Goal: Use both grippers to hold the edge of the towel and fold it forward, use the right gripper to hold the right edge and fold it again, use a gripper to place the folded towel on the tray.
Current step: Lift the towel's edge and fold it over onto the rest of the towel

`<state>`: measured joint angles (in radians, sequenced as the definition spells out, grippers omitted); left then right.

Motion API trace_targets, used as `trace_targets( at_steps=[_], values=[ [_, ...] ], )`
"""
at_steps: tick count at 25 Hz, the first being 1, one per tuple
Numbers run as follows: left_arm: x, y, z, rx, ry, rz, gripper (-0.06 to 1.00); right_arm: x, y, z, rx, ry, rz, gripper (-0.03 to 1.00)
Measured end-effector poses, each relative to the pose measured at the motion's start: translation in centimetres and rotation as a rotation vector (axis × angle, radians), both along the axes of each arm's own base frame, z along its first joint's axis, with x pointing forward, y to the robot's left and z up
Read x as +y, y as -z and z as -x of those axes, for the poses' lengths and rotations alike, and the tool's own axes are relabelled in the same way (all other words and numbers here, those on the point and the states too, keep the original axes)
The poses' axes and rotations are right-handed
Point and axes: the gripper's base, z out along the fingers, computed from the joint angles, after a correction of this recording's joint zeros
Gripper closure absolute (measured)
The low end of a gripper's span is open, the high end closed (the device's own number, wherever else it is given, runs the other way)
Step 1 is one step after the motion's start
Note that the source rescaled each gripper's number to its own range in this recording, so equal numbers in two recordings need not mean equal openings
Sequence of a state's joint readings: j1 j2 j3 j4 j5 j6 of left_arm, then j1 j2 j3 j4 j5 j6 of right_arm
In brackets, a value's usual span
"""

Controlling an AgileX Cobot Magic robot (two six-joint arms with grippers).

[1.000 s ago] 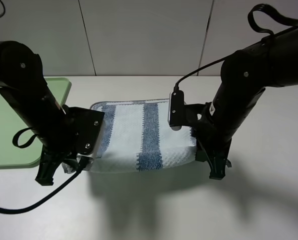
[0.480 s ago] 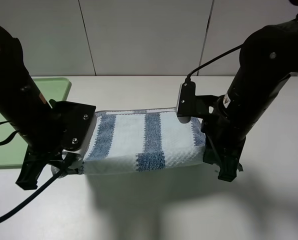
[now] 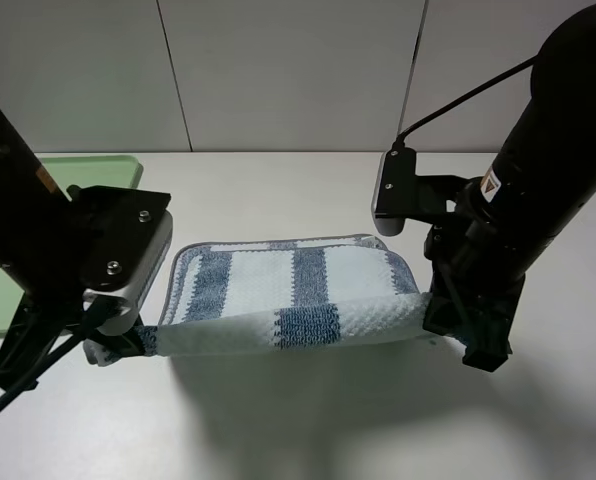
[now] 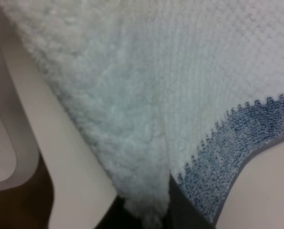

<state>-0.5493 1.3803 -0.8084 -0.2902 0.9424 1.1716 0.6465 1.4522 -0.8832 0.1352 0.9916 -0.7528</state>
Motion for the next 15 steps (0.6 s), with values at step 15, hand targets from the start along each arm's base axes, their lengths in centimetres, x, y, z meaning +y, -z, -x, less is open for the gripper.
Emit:
trace_targets(
  at_steps=[15],
  values=[
    [0.6, -2.2, 0.9, -0.088, -0.027, 0.052, 0.94, -0.2, -5.7, 0.3, -0.096, 0.043, -0.081, 0.96]
  ],
)
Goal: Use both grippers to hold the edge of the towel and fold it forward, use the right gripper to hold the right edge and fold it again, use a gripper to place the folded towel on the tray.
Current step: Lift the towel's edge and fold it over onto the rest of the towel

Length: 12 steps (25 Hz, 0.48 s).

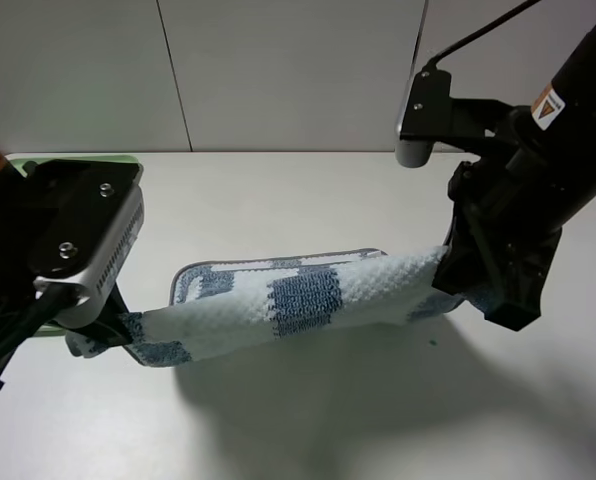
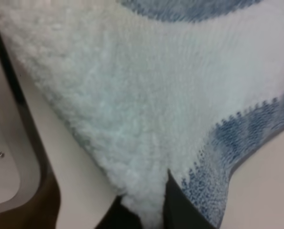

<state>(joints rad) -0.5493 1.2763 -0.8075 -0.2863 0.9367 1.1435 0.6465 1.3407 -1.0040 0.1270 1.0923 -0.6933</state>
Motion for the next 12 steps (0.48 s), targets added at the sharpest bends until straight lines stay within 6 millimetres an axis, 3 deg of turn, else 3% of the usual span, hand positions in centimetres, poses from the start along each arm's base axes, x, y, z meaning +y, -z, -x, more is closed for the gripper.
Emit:
trace_targets(
  at_steps=[12],
  values=[
    [-0.3, 0.8, -2.6, -0.193, -0.049, -0.018, 0.94, 0.2, 0.8, -1.8, -0.117, -0.035, 0.068, 0.96]
  ],
)
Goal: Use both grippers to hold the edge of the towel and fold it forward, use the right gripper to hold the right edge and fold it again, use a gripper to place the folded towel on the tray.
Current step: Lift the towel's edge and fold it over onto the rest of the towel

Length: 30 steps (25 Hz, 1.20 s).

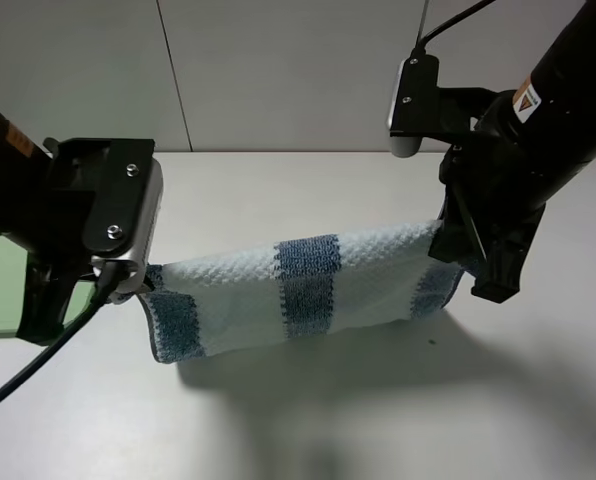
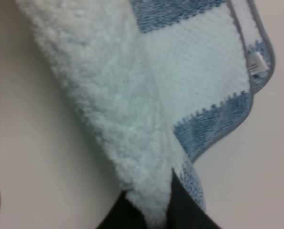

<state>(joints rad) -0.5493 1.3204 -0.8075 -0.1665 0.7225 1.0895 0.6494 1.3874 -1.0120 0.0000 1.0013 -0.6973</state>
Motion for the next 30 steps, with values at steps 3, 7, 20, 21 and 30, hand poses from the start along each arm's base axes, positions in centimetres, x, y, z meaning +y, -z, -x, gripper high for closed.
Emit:
trace_targets(
  at_steps=[3, 7, 20, 21, 30],
  values=[
    [-0.3, 0.9, -0.6, 0.01, 0.0, -0.017, 0.94, 0.2, 0.6, -0.6, -0.019, -0.023, 0.021, 0.96],
    [-0.6, 2.2, -1.3, 0.032, -0.002, -0.038, 0.94, 0.5, 1.3, -1.3, -0.039, -0.051, 0.038, 0.96],
    [-1.3, 4.1, -3.0, -0.019, -0.006, -0.042, 0.94, 1.2, 3.3, -2.9, -0.078, -0.087, 0.089, 0.96],
    [-1.4, 4.2, -3.1, -0.022, -0.006, -0.042, 0.94, 1.2, 3.3, -3.0, -0.087, -0.09, 0.088, 0.96],
    [-1.7, 5.5, -3.7, -0.019, -0.012, -0.047, 0.88, 1.3, 3.2, -3.3, -0.116, -0.101, 0.092, 0.94]
  ],
)
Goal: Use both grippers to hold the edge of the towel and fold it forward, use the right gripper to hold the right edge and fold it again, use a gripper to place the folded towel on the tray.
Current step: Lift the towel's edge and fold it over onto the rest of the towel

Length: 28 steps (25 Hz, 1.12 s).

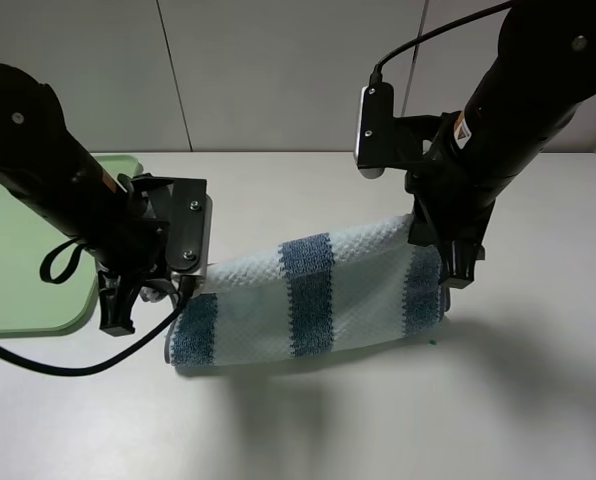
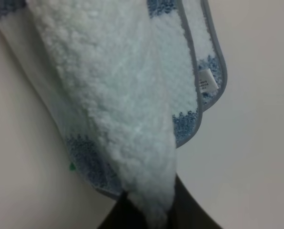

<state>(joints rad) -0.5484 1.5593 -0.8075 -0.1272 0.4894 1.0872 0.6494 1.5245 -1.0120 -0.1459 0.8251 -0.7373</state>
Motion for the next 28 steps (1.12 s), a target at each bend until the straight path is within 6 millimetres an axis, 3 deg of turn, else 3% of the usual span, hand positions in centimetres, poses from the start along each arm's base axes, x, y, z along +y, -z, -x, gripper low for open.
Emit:
trace_targets(
  at_steps=[3, 6, 8, 9, 11, 14, 28],
  values=[
    [-0.1, 0.0, -0.1, -0.01, -0.014, 0.009, 0.77, 0.0, 0.0, 0.0, -0.006, -0.004, 0.007, 0.76],
    [0.0, 0.0, -0.1, -0.011, -0.016, 0.008, 0.5, -0.1, 0.0, -0.1, -0.011, -0.007, 0.013, 0.3],
    [-0.1, 0.0, -0.2, -0.017, -0.021, 0.012, 0.3, -0.1, 0.0, -0.1, -0.016, -0.009, 0.018, 0.09],
    [-0.1, 0.0, -0.3, -0.025, -0.023, 0.017, 0.2, -0.1, 0.0, -0.2, -0.021, -0.012, 0.02, 0.04],
    [-0.2, -0.1, -0.4, -0.044, -0.026, 0.027, 0.1, -0.2, 0.0, -0.2, -0.024, -0.014, 0.025, 0.01],
    [-0.3, -0.2, -0.7, -0.067, -0.029, 0.039, 0.04, -0.2, -0.1, -0.3, -0.033, -0.017, 0.024, -0.02],
    [-0.7, -0.6, -1.5, -0.146, -0.099, 0.108, 0.02, 0.0, -0.2, -0.4, -0.051, -0.013, 0.006, -0.03]
  ],
)
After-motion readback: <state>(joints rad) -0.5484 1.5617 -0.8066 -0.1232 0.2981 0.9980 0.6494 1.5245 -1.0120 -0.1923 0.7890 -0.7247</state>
